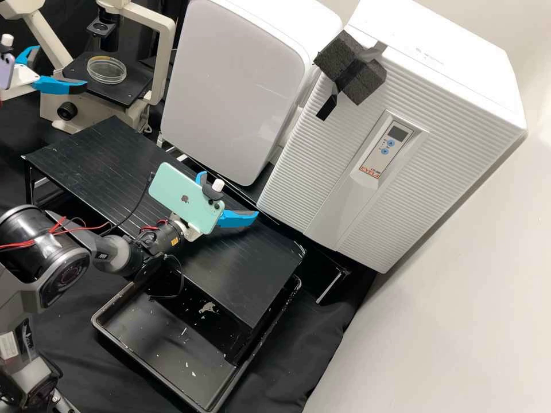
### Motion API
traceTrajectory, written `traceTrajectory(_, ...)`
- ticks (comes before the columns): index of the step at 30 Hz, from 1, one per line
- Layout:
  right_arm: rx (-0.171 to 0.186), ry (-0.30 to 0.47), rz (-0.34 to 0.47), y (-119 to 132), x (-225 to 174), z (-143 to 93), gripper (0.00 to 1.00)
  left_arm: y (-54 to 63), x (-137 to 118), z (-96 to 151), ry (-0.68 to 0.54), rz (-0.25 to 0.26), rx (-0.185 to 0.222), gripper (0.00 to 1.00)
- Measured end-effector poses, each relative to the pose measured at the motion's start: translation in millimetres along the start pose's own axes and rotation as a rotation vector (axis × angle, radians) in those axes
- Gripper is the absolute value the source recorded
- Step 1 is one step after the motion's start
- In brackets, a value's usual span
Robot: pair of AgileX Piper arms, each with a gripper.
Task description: Place the petri dish on the microscope
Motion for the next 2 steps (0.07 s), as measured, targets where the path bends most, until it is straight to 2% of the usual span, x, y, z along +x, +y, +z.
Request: traceTrajectory(2, 0.000, 0.000, 0.000, 0.0, 0.0, 0.0, 1.00, -0.2, -9.3, 0.9, 0.000, 0.038, -0.002, 1.00)
